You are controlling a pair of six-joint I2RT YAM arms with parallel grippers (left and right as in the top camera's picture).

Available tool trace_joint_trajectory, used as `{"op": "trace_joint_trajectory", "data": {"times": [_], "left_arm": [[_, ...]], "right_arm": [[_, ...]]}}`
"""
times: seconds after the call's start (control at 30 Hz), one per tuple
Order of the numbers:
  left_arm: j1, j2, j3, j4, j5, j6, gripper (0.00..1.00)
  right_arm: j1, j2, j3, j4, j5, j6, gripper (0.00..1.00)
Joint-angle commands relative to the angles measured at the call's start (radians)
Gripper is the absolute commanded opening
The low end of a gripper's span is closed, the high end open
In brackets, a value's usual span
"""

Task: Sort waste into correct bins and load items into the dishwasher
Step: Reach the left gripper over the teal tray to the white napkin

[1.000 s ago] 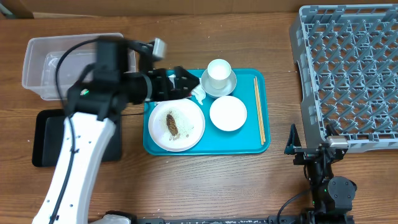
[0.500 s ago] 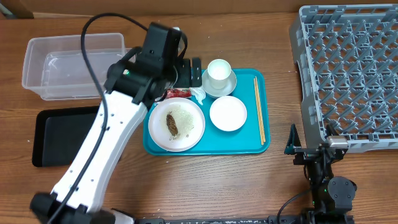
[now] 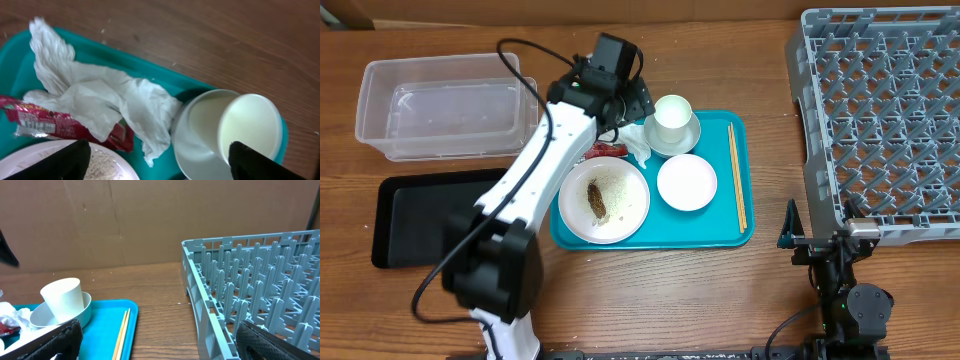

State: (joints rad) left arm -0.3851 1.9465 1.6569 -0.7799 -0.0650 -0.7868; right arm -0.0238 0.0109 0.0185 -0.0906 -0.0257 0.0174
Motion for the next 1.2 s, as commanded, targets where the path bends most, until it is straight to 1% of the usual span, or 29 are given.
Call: {"op": "trace_joint_trajectory", "data": {"times": [0.0, 0.17, 0.23, 0.5, 0.57, 0.73, 0.93, 1.17], "left_arm": [[0.030, 0.044, 0.016, -0.005, -0.016, -0.159, 0.86], [0.078, 0.070, 0.016, -0.035, 0.006, -0.235, 0.86], [0.097, 0.077, 0.016, -0.036, 0.038, -0.235, 0.85], [0.117, 0.094, 0.014, -0.074, 0.040, -0.249, 0.82], [0.117, 0.094, 0.011, -0.085, 0.041, -0.270, 0.80], [0.116, 0.095, 0.008, -0.083, 0.078, -0.272, 0.74], [0.116, 0.095, 0.007, -0.082, 0.084, -0.272, 0.69], [0.114, 0.096, 0.006, -0.082, 0.081, -0.272, 0.70]], "right_arm": [[0.000, -0.008, -0.010, 0.006, 0.006, -0.007, 1.00], [0.000, -0.008, -0.010, 0.006, 0.006, -0.007, 1.00], [0.000, -0.008, -0.010, 0.006, 0.006, -0.007, 1.00], [0.000, -0.008, -0.010, 0.006, 0.006, -0.007, 1.00], [0.000, -0.008, -0.010, 0.006, 0.006, -0.007, 1.00], [0.000, -0.008, -0.010, 0.006, 0.006, -0.007, 1.00], [0.000, -0.008, -0.010, 0.006, 0.006, -0.007, 1.00], [0.000, -0.008, -0.010, 0.006, 0.006, -0.007, 1.00]]}}
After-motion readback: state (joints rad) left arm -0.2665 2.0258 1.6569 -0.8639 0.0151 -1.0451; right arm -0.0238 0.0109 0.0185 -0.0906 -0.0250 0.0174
